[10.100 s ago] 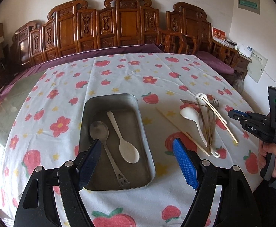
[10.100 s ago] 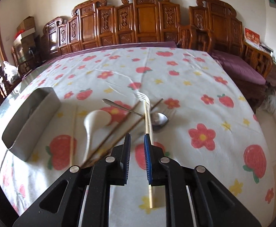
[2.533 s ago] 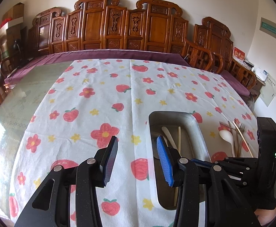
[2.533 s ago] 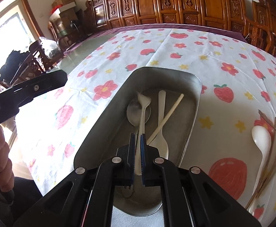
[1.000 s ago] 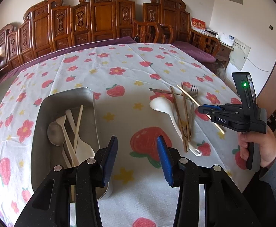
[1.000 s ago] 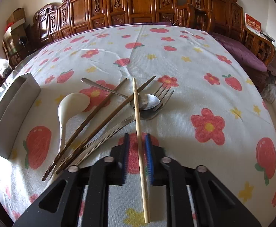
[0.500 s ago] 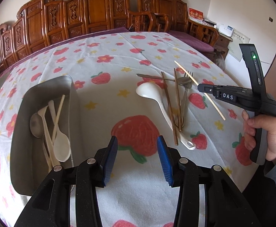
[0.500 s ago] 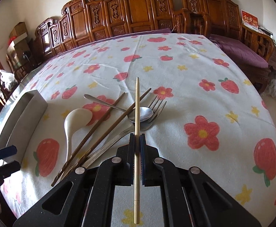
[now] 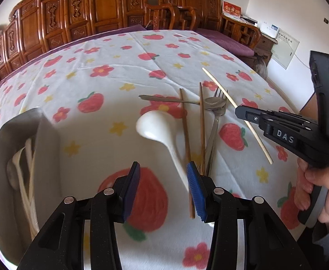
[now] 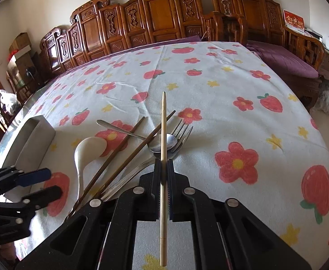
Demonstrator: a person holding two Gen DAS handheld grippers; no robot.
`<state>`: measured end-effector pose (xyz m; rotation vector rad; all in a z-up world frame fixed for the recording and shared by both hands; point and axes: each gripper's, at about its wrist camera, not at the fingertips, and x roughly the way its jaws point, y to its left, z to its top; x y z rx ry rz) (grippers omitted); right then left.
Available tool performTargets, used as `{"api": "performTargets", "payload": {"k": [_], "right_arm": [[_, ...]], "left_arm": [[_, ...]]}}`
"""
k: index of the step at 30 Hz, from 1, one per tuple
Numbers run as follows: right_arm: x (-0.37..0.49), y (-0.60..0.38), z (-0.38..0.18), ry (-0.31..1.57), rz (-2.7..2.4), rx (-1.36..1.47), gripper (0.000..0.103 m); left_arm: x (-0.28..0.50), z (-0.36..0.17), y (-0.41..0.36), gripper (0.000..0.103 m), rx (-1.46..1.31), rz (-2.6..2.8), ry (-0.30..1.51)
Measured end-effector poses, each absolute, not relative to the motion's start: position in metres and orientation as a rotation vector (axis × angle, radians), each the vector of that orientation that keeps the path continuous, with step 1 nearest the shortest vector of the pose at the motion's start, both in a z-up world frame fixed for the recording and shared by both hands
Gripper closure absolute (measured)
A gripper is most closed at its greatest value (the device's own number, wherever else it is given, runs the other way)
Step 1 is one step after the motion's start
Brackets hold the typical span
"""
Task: Organize utensils
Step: 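Grasp a white plastic spoon in the pile with the left tool while the right tool holds the chopstick, then carry the white spoon into the tray and open the left tool while the right tool carries the chopstick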
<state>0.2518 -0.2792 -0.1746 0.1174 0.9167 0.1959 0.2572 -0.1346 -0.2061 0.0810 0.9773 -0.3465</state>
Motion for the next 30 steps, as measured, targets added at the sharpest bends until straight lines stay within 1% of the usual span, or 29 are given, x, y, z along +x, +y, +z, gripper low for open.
{"api": "performTargets", "payload": {"k": [3,7,9,11,12,14,15,16,19,30], "right_arm": [[0.252,-0.279,-0.173,0.912,0.2,0.127,0.097],[0.252,-0.28,-0.172,0.909,0.204,0.139,0.097],[0.253,-0.28,-0.172,0.908,0.209,0.147,0.097],[0.253,-0.278,-0.171,0.907,0.213,0.148,0.097],[0.253,-0.277,-0.171,0.907,0.216,0.147,0.097],[0.254,-0.276,-0.171,0.908,0.218,0.146,0.097],[0.254,-0.276,-0.171,0.907,0.219,0.146,0.097],[0.253,-0.275,-0.17,0.905,0.219,0.147,0.097],[0.253,-0.273,-0.169,0.904,0.221,0.144,0.097],[0.246,-0.256,-0.162,0.887,0.254,0.113,0.097]], "left_arm": [[0.27,-0.215,-0.142,0.063,0.07,-0.361,1.0],[0.282,-0.224,-0.145,0.072,0.041,-0.374,1.027],[0.285,-0.226,-0.145,0.074,0.021,-0.379,1.029],[0.29,-0.226,-0.144,0.081,0.001,-0.383,1.036],[0.292,-0.228,-0.144,0.088,-0.007,-0.387,1.046],[0.294,-0.228,-0.144,0.091,-0.024,-0.402,1.057],[0.293,-0.227,-0.145,0.095,-0.024,-0.406,1.055],[0.293,-0.225,-0.145,0.097,-0.021,-0.407,1.051],[0.289,-0.218,-0.146,0.1,-0.003,-0.409,1.032],[0.271,-0.187,-0.133,0.1,0.073,-0.364,0.973]]}}
